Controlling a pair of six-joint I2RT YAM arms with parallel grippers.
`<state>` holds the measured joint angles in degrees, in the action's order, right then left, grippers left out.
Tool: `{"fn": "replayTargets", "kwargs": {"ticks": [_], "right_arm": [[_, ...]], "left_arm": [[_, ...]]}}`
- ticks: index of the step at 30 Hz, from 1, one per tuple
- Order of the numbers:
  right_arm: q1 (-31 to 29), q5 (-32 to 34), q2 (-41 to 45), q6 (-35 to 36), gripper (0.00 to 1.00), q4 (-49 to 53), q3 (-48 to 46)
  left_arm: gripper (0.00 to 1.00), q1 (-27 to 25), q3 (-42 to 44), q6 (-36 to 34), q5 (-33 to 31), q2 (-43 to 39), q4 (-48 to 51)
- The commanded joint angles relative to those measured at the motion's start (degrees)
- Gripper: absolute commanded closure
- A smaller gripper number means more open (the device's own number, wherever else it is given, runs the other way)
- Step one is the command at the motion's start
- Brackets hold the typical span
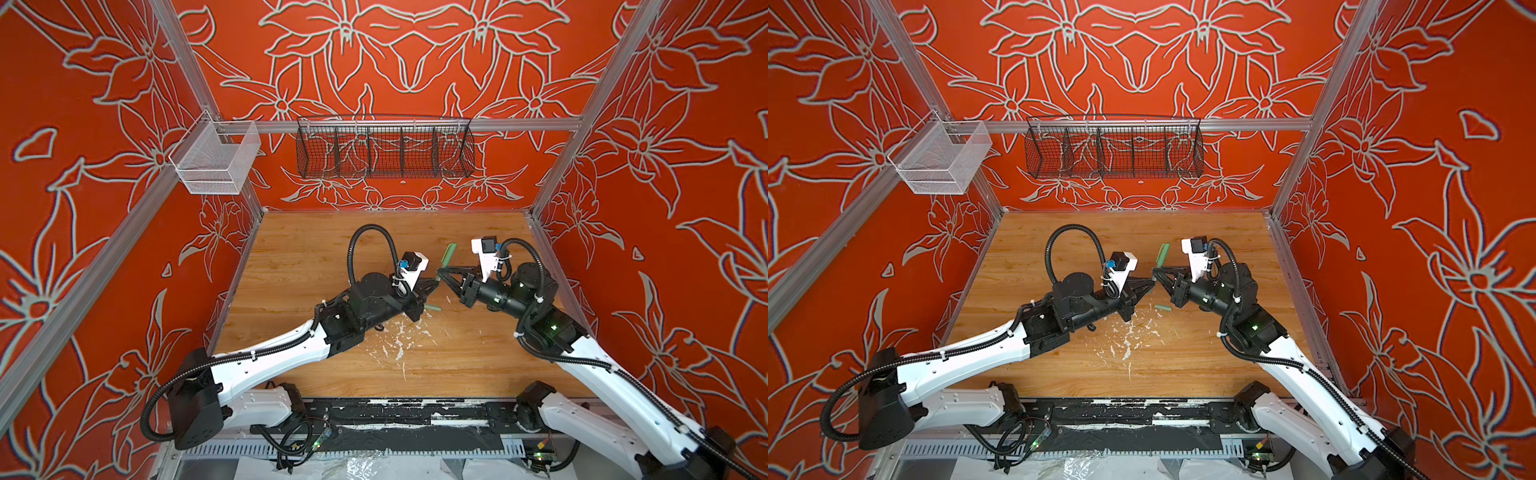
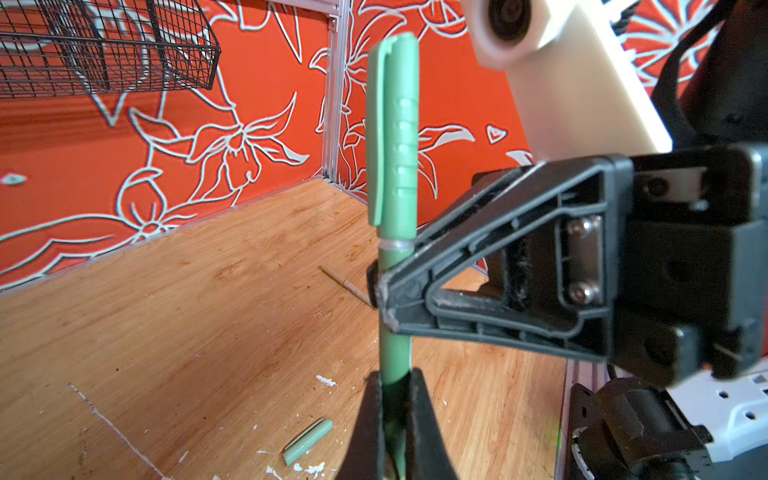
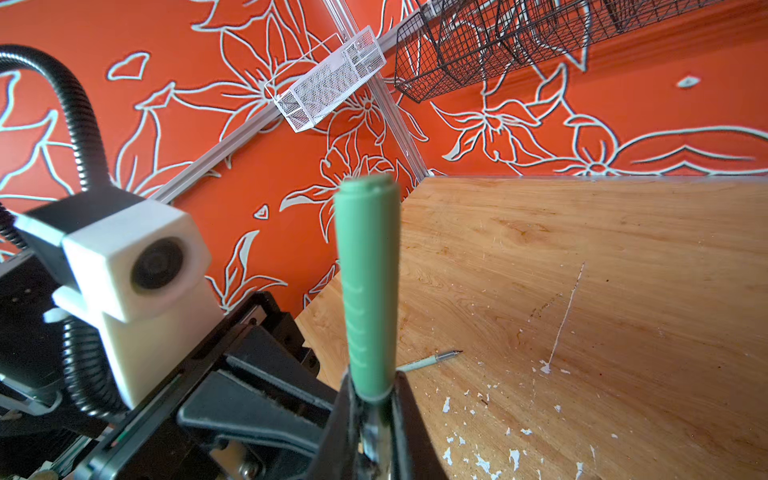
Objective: Insert the pens into the pen caps
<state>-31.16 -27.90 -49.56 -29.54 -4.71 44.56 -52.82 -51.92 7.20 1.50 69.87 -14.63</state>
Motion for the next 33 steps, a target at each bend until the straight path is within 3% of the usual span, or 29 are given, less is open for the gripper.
{"fn": "replayTargets", "kwargs": {"ticks": [1, 3, 4, 10, 18, 24, 33], "right_arm": [[-0.6, -2.6, 0.0, 1.8, 1.0, 1.4, 3.8], [-0.5, -2.7, -0.5, 4.8, 1.0, 5.0, 5.4], [-0.5, -2.9, -0.9, 6.2, 1.0, 6.5, 6.2], [-0.6, -7.2, -3.3, 7.5, 1.0, 7.7, 7.8], [-0.6, -8.0, -3.9, 8.6, 1.0, 8.6, 7.3], [-0.6, -7.8, -3.9, 8.6, 1.0, 8.0, 7.0], [-0.6, -7.4, -3.9, 8.5, 1.0, 6.9, 6.3]], "left_arm": [[0.79, 0.0, -1.3, 0.3, 0.0, -0.2, 1.4], [0.66, 0.0, -1.3, 0.3, 0.4, -0.6, 2.2], [0.65, 0.0, -1.3, 0.2, 0.5, -0.8, 2.5], [0.65, 0.3, -2.0, -0.2, 0.8, -1.1, 4.7], [0.68, 0.5, -2.8, -0.5, 1.5, -1.2, 4.4], [0.78, 0.7, -3.7, -0.4, 2.1, -0.2, 4.9], [1.0, 1.0, -4.3, -0.3, 2.8, 0.6, 5.5]]}}
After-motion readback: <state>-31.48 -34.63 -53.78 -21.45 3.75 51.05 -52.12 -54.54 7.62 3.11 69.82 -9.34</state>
